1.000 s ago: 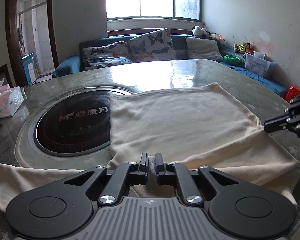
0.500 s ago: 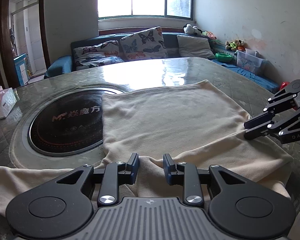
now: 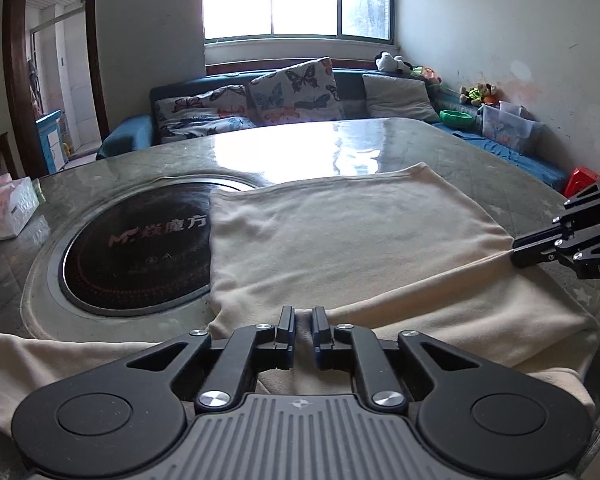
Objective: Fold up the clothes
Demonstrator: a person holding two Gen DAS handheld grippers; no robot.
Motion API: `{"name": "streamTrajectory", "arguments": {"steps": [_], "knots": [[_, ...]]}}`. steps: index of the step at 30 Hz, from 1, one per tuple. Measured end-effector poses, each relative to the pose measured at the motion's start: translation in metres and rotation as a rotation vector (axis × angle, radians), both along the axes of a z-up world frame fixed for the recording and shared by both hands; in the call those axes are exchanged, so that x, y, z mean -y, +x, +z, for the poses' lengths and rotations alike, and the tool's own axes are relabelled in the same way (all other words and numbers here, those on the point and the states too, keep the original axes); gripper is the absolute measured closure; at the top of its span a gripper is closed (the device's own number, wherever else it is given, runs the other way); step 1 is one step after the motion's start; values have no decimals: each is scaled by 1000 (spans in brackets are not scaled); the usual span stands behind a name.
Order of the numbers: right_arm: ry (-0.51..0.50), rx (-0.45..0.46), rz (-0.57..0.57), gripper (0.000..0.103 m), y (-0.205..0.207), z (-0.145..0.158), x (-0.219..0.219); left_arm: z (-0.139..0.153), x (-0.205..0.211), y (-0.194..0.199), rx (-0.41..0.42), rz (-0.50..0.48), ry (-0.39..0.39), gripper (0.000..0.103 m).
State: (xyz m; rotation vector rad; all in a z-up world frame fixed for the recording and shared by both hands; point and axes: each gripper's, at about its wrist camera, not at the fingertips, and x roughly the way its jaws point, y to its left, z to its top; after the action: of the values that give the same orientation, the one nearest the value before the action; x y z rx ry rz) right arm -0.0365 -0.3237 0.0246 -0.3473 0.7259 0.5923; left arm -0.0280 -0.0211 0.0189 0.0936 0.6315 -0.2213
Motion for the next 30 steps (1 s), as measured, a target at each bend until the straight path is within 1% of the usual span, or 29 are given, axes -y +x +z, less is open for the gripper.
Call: {"name": "streamTrajectory", "arguments": {"steps": [2,4,6,8,11,16,19,25,27,30], "knots": [[19,18,-18,88,-2,6,2,5,-3,-3,10,12,-5,85],[40,33,-18,86,-8,12,3,10,-5,-7,20,21,-12,84],[53,41,0,85,-17,18,3,14,-2,-14,29,-2,-24,84],[71,30,23,85,-29,20,0,15,2,-20,35,-34,-30,84],[88,1,42,85,-46,16,-4,10,14,-26,26,-88,-18,84],[93,-48,46,85,-68,-2,-11,-4,22,-30,-6,-116,14,84],[47,-16,74,83,-78,-2,-17,-7,18,-33,-13,-114,21,83],[101,23,90,84,-64,15,-31,-1,14,-37,5,-93,-8,83],[117,23,94,84,-56,13,-39,-4,14,-37,0,-88,-9,83],[117,-1,121,84,-45,2,-57,-7,9,-39,-15,-75,-13,83]]}}
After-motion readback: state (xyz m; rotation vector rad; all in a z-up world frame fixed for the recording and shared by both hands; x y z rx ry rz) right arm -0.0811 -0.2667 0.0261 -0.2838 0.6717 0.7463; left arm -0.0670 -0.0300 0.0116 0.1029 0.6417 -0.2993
